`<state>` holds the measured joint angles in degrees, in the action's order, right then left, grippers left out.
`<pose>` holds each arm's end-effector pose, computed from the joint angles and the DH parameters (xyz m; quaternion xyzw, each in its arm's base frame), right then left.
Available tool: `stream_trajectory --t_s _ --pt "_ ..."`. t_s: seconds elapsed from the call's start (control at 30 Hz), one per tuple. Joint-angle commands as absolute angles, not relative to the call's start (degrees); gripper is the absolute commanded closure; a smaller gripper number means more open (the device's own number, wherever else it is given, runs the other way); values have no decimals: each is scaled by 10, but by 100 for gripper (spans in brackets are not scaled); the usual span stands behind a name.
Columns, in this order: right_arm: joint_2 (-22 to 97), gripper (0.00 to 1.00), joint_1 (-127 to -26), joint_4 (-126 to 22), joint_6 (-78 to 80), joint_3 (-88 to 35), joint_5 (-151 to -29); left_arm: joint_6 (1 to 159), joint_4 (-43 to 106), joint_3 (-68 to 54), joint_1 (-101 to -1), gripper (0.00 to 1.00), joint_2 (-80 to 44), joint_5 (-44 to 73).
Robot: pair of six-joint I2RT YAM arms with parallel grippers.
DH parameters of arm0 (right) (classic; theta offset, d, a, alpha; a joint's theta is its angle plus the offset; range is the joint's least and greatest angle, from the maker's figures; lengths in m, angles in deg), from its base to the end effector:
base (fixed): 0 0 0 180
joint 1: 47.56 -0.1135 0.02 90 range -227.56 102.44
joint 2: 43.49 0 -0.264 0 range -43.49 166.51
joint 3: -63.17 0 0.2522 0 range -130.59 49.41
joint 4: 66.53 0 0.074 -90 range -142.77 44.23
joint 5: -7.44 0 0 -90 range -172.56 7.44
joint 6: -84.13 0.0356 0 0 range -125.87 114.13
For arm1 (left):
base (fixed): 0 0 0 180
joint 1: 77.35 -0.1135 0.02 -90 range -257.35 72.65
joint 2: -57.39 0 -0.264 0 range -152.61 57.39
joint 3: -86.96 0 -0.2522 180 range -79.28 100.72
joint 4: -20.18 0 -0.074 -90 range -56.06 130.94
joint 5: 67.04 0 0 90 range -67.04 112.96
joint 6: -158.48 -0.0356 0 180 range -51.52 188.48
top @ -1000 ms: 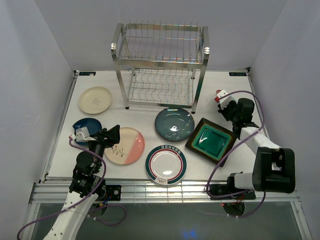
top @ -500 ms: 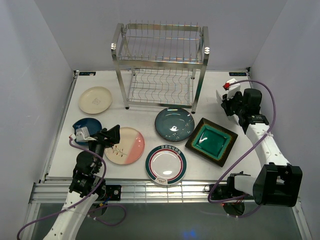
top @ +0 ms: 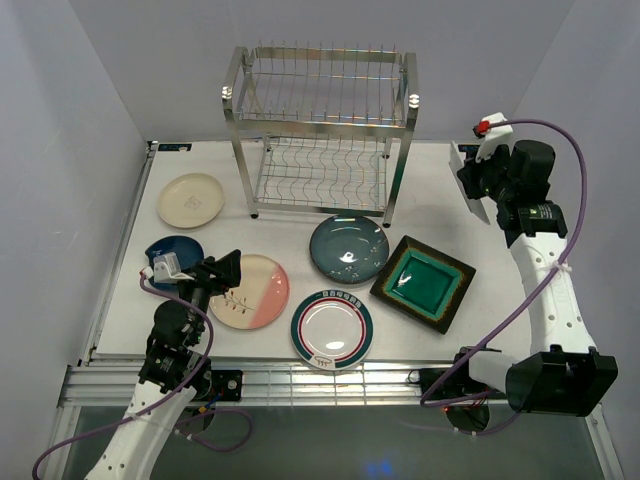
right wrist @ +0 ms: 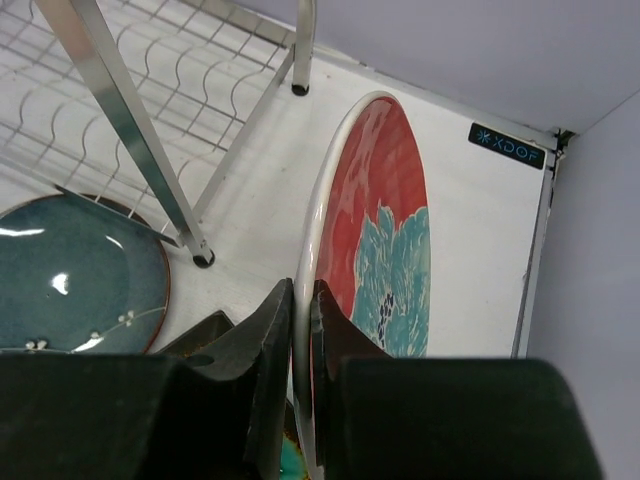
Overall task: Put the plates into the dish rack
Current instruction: Pick up the plate from the corner of the board, then insert the plate into the dish rack.
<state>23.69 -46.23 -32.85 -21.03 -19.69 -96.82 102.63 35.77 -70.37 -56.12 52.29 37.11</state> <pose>0.2638 0.0026 0.3915 -0.1691 0.7881 0.0157 0.5916 0.1019 -0.0302 0.2168 -0.1656 0.6751 -0.2559 0.6718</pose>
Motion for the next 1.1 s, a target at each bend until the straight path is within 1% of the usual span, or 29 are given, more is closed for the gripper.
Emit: stream_trajectory --t_s 0.0,0.17,0.3,0.37,0.47,0.57,0.73,0.83,0.9,1.07 --pt "202 92 -463 -394 -196 -271 -972 1029 353 -708 -560 2 519 360" --pt "180 92 -463 -392 -159 -281 -980 1037 318 -706 -560 2 506 325" --pt "152 92 -463 -391 -86 -282 -964 1041 252 -728 -559 2 497 257" --pt "144 92 -463 -388 -65 -281 -952 1045 204 -738 -560 2 483 206" --pt "135 92 -463 -377 -13 -279 -945 1051 162 -746 -560 2 450 171" --pt "124 92 -463 -365 53 -277 -906 1050 121 -750 -559 2 418 144" --pt "85 92 -463 -371 149 -246 -810 1064 50 -767 -549 3 393 125" --pt "70 92 -463 -370 175 -241 -798 1064 23 -767 -532 4 372 129" --pt "67 92 -463 -377 175 -237 -797 1060 10 -763 -520 5 352 140" --pt "69 92 -463 -423 138 -248 -861 1048 -5 -751 -496 5 321 153"
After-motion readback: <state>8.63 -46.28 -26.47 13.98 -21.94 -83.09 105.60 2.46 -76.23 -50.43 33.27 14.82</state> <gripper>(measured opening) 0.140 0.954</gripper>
